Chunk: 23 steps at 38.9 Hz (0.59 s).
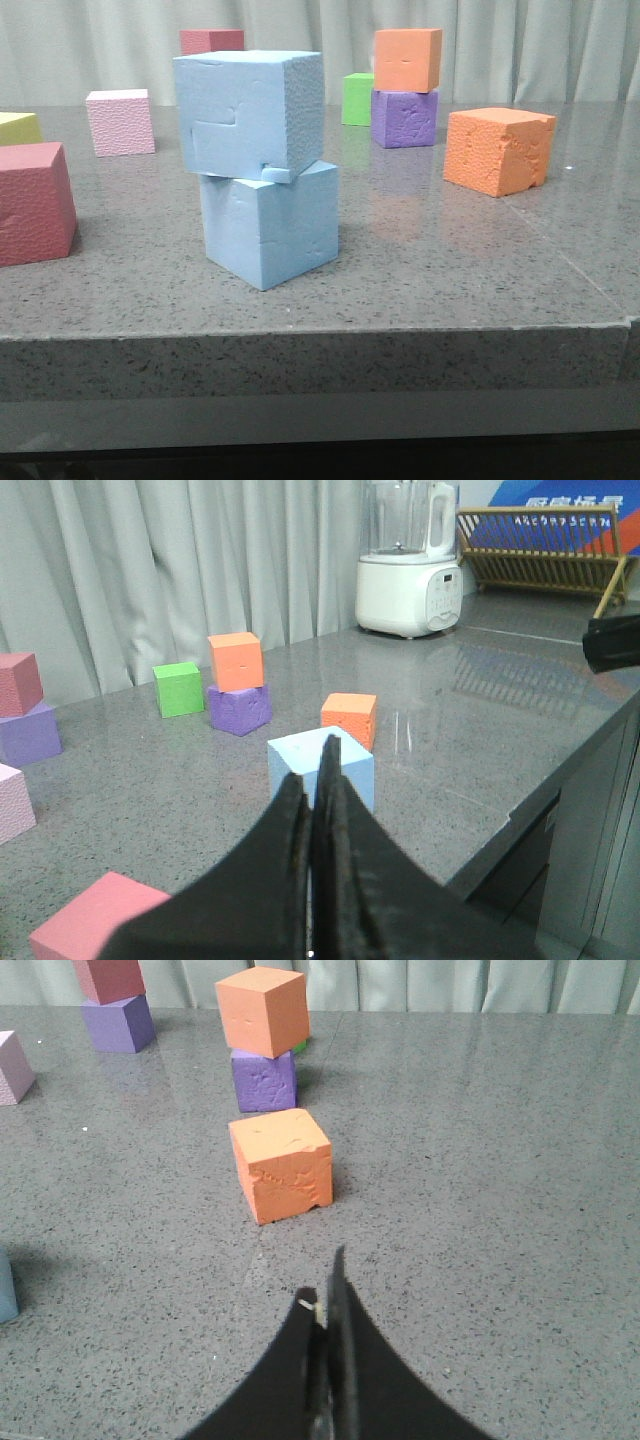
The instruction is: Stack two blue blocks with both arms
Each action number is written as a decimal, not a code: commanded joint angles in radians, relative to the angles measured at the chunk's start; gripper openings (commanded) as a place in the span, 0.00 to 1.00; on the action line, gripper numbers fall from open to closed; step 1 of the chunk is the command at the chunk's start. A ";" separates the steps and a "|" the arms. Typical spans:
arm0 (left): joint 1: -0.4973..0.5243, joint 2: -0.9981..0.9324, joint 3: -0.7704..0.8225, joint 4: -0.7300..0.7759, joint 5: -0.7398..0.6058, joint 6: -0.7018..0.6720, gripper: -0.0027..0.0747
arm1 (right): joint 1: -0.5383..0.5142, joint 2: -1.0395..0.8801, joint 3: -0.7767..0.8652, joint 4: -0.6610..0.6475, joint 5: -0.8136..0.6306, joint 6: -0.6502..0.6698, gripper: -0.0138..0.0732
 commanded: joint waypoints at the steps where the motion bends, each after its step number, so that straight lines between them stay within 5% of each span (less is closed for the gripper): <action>1: -0.007 0.010 -0.016 -0.022 -0.072 0.022 0.01 | -0.005 0.004 -0.027 -0.002 -0.085 -0.008 0.08; 9: 0.086 0.009 0.050 -0.009 -0.106 0.020 0.01 | -0.005 0.004 -0.027 -0.002 -0.085 -0.008 0.08; 23: 0.517 0.009 0.241 -0.076 -0.272 0.020 0.01 | -0.005 0.004 -0.027 -0.002 -0.085 -0.008 0.08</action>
